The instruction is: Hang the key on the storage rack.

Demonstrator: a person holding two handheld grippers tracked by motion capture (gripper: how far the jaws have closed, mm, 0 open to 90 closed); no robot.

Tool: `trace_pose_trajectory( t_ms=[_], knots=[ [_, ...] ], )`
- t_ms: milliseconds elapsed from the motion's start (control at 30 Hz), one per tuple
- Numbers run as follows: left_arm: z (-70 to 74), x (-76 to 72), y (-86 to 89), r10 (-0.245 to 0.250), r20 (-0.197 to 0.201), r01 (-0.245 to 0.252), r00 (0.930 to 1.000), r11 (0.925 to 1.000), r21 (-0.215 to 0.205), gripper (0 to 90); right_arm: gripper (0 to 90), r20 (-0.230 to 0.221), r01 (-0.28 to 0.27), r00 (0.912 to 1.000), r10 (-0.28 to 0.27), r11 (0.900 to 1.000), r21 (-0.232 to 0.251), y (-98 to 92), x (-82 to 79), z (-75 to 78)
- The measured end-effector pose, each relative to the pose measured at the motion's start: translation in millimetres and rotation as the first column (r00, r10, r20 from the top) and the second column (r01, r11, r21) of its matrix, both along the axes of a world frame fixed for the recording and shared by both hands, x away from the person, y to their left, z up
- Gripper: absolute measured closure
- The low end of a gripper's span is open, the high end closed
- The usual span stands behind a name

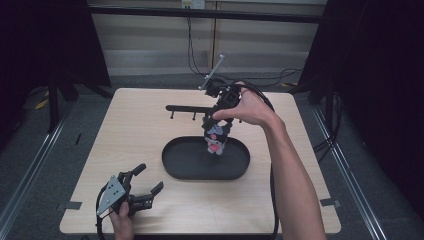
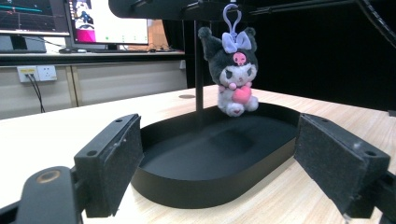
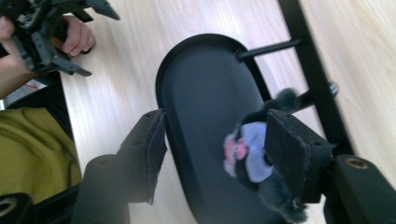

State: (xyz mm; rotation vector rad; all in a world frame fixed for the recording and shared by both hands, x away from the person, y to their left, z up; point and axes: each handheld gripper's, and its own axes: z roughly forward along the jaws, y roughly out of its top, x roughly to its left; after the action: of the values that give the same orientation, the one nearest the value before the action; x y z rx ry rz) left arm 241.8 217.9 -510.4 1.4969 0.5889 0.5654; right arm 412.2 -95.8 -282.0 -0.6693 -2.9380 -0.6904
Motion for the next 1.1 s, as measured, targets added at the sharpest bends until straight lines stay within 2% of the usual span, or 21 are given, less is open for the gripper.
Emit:
trace_pose_trajectory(
  t_ms=[300, 367, 467, 533, 567, 600, 633, 733, 833, 900, 1033, 1100],
  knots=[
    [0.0, 0.2, 0.4, -0.001, 0.002, 0.001, 1.0, 1.0, 0.005, 15.3, 33.0, 0.04, 0.019, 0.9989, -0.023, 0.996, 0.088, -22.5, -27.3, -6.7],
    [0.1, -0.1, 0.4, -0.001, -0.003, 0.001, 1.0, 1.0, 0.006, 15.3, 32.2, 0.05, 0.027, 0.9983, -0.031, 0.995, 0.091, -26.6, -33.4, -11.0],
    [0.1, -0.1, 0.4, 0.0, -0.003, 0.0, 1.0, 1.0, 0.006, 15.3, 30.1, 0.074, 0.031, 0.9965, -0.04, 0.992, 0.119, -29.5, -43.8, -16.3],
    [0.1, -0.1, 0.4, -0.001, -0.003, 0.001, 1.0, 1.0, 0.006, 15.3, 27.5, 0.079, 0.029, 0.9961, -0.039, 0.992, 0.121, -28.9, -48.1, -18.0],
    [0.1, -0.1, 0.5, -0.001, -0.003, 0.001, 1.0, 1.0, 0.006, 15.3, 26.6, 0.097, 0.022, 0.9946, -0.036, 0.989, 0.144, -28.3, -56.8, -22.9],
    [0.1, -0.1, 0.5, -0.001, -0.002, 0.001, 1.0, 1.0, 0.006, 15.3, 26.0, 0.094, 0.025, 0.9948, -0.039, 0.989, 0.148, -28.9, -59.4, -24.5],
    [0.1, -0.1, 0.5, -0.001, -0.002, 0.001, 1.0, 1.0, 0.006, 15.3, 25.9, 0.107, 0.027, 0.9932, -0.045, 0.985, 0.169, -29.6, -61.9, -27.4],
    [0.1, -0.1, 0.5, -0.001, -0.002, 0.001, 1.0, 1.0, 0.006, 15.3, 23.7, 0.11, 0.045, 0.9917, -0.067, 0.98, 0.192, -32.0, -68.6, -36.5],
    [0.1, -0.1, 0.5, -0.001, -0.003, 0.001, 1.0, 1.0, 0.006, 15.3, 22.9, 0.117, 0.06, 0.989, -0.091, 0.968, 0.243, -37.5, -76.3, -45.7],
    [0.1, -0.1, 0.5, 0.0, -0.003, 0.0, 1.0, 1.0, 0.006, 15.3, 21.1, 0.122, 0.077, 0.9862, -0.111, 0.964, 0.254, -40.9, -80.7, -53.6],
    [0.1, -0.1, 0.5, 0.0, -0.003, 0.0, 1.0, 1.0, 0.006, 15.3, 19.9, 0.121, 0.116, 0.9801, -0.157, 0.948, 0.296, -51.4, -89.7, -69.0],
    [0.1, -0.1, 0.5, -0.001, -0.002, 0.001, 1.0, 1.0, 0.006, 15.3, 19.5, 0.124, 0.129, 0.976, -0.179, 0.934, 0.333, -56.9, -95.5, -76.0]
  ],
)
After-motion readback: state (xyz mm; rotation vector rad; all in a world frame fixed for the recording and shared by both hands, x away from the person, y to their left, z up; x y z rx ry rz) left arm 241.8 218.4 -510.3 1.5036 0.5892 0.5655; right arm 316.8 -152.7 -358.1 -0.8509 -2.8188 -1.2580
